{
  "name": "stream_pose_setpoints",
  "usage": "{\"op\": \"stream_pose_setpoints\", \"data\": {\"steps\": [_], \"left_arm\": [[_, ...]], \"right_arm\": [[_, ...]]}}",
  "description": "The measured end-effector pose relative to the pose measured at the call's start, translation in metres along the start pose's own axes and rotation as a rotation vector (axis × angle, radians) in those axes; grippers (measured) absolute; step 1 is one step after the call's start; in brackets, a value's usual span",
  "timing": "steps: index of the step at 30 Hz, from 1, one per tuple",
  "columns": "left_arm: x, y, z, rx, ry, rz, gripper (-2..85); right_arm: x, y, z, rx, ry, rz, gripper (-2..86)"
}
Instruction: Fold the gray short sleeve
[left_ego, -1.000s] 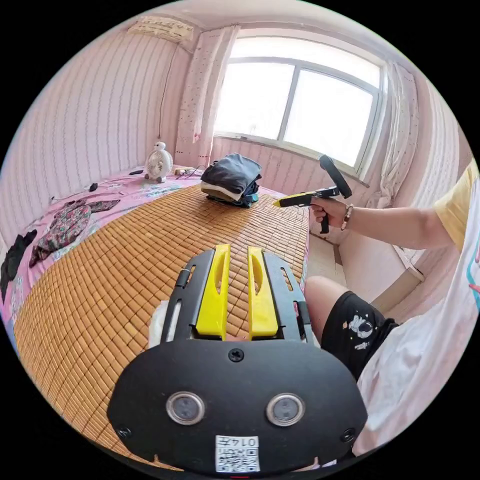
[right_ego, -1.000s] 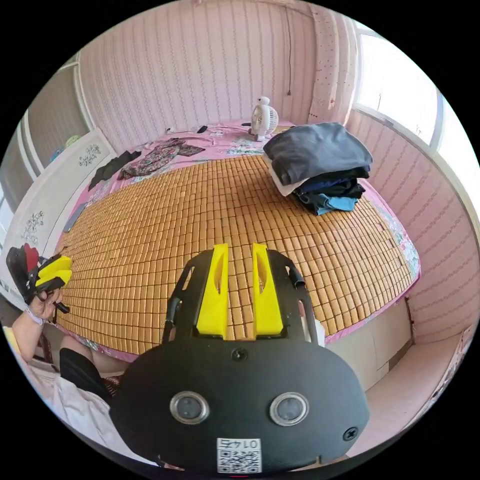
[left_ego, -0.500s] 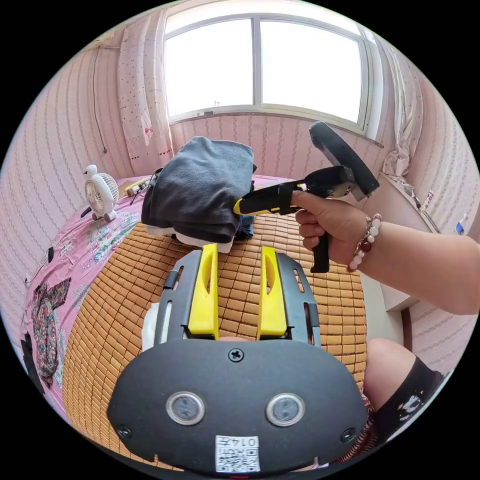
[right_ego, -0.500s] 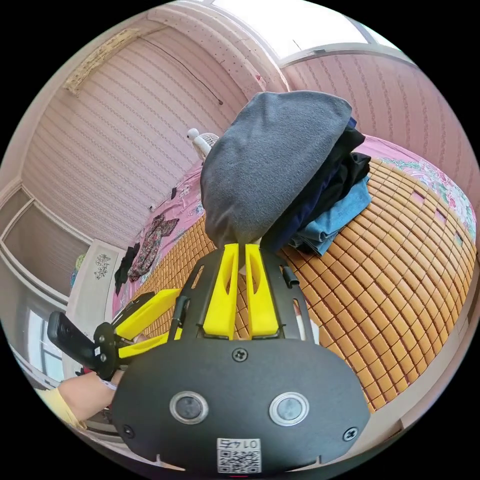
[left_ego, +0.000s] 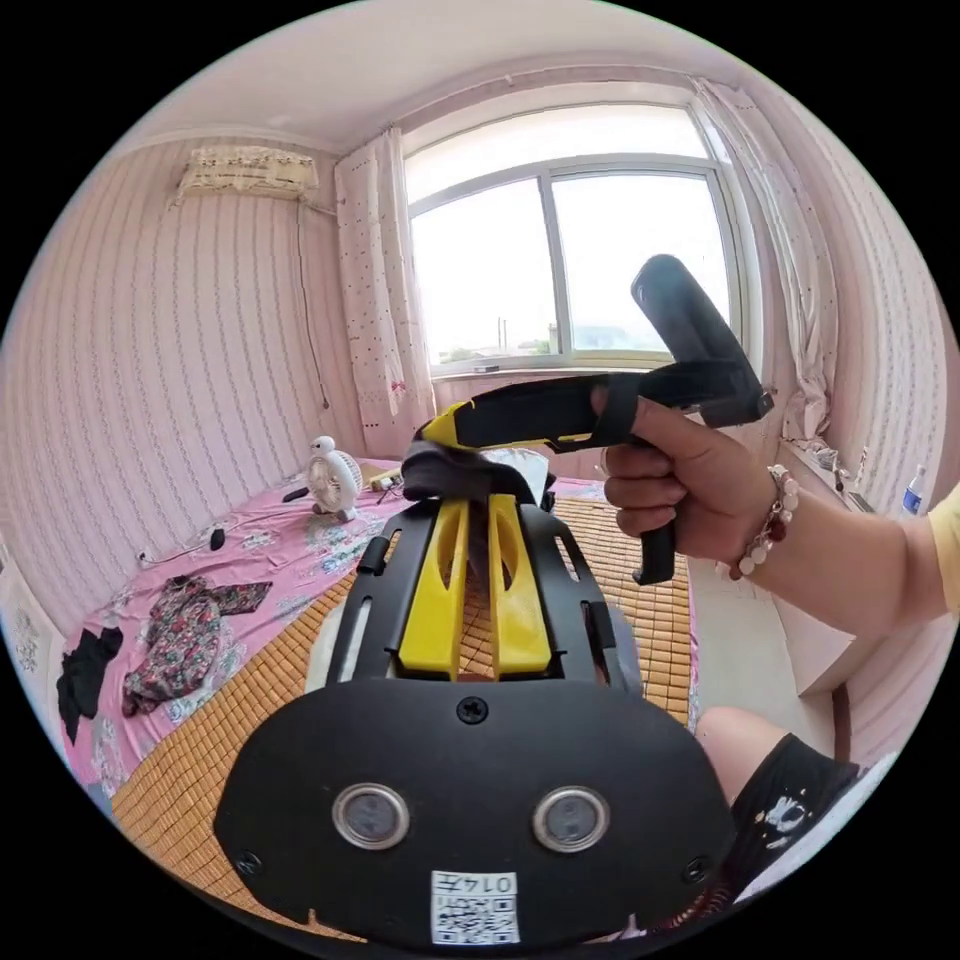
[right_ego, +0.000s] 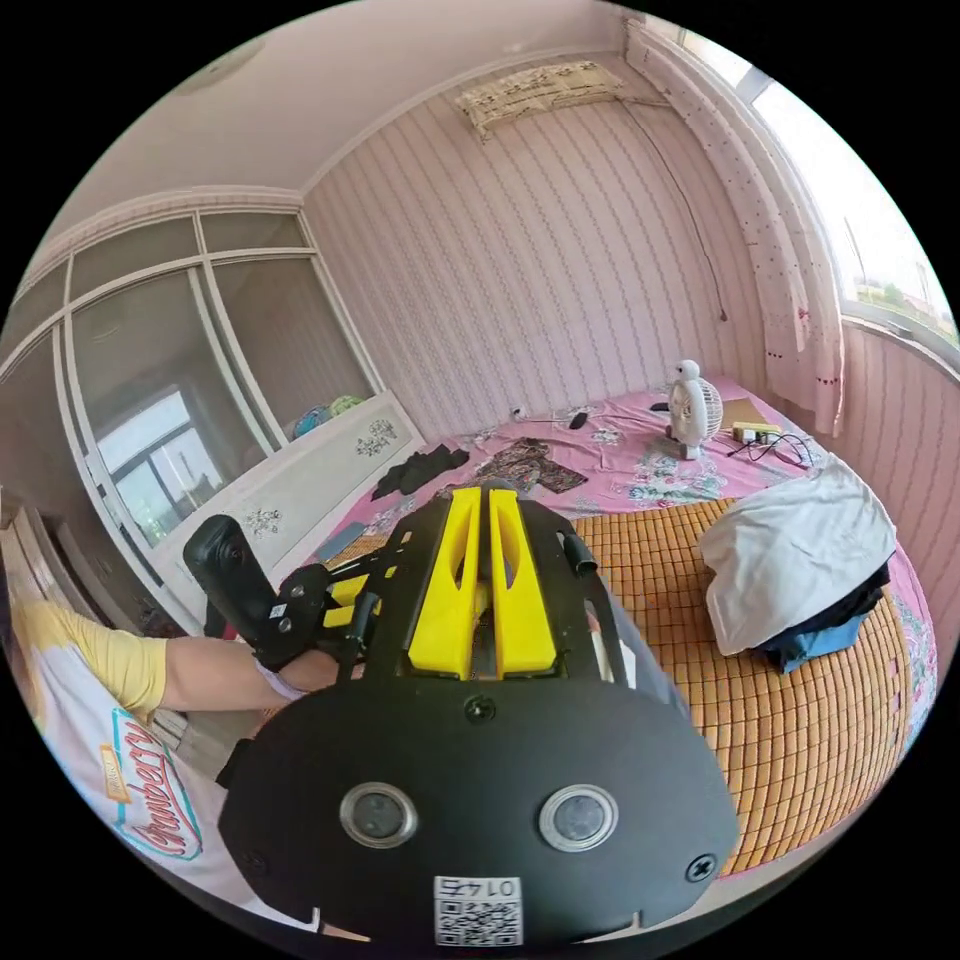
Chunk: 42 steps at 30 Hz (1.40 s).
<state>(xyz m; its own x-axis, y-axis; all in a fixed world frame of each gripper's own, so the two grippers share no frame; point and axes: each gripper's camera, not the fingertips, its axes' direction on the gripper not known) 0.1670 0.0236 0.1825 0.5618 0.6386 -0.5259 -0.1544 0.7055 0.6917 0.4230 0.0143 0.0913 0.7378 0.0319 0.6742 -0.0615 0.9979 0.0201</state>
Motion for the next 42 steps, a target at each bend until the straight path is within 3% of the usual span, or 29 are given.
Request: {"op": "stream_pose_setpoints", "data": {"steps": [4,8,11,16,23,25,29,32,35,38,40,42], "left_arm": [[-0.045,0.039,-0.108,-0.042,-0.147,-0.085,0.0],[-0.065,0.096,-0.175,-0.049,-0.072,-0.238,0.0],[-0.076,0.171,-0.193,-0.106,0.052,-0.448,-0.3],[-0.085,0.303,-0.222,-0.301,0.054,-0.821,-0.9],[-0.116,0.363,-0.288,-0.282,-0.150,-1.085,-1.0],[-0.126,0.358,-0.294,-0.270,-0.193,-1.086,-1.0],[-0.144,0.344,-0.288,-0.322,-0.211,-1.050,-0.9],[-0.151,0.338,-0.281,-0.324,-0.244,-1.023,-0.4],[-0.161,0.339,-0.265,-0.341,-0.210,-1.031,1.7],[-0.172,0.340,-0.240,-0.376,-0.148,-1.029,4.0],[-0.179,0.337,-0.223,-0.390,-0.142,-0.996,4.8],[-0.188,0.334,-0.205,-0.405,-0.138,-0.961,5.4]], "right_arm": [[-0.062,0.008,0.038,-0.006,-0.219,-0.078,0.6],[-0.086,0.038,0.048,-0.039,-0.259,-0.080,0.5],[-0.075,0.082,0.070,-0.247,-0.243,-0.029,0.5],[-0.021,0.174,0.116,-0.694,0.040,0.187,0.4],[-0.103,0.179,0.201,-0.852,-0.011,-0.178,5.1],[-0.134,0.172,0.242,-0.862,-0.018,-0.315,8.0],[-0.146,0.169,0.306,-0.931,-0.024,-0.349,9.0],[-0.117,0.165,0.341,-0.999,0.107,-0.201,6.5],[-0.085,0.145,0.343,-1.010,0.016,-0.101,0.9],[-0.037,0.112,0.319,-0.926,-0.172,0.142,-0.3],[0.010,0.083,0.284,-0.765,-0.453,0.411,-0.3],[0.046,0.069,0.251,-0.614,-0.562,0.564,-0.2]]}}
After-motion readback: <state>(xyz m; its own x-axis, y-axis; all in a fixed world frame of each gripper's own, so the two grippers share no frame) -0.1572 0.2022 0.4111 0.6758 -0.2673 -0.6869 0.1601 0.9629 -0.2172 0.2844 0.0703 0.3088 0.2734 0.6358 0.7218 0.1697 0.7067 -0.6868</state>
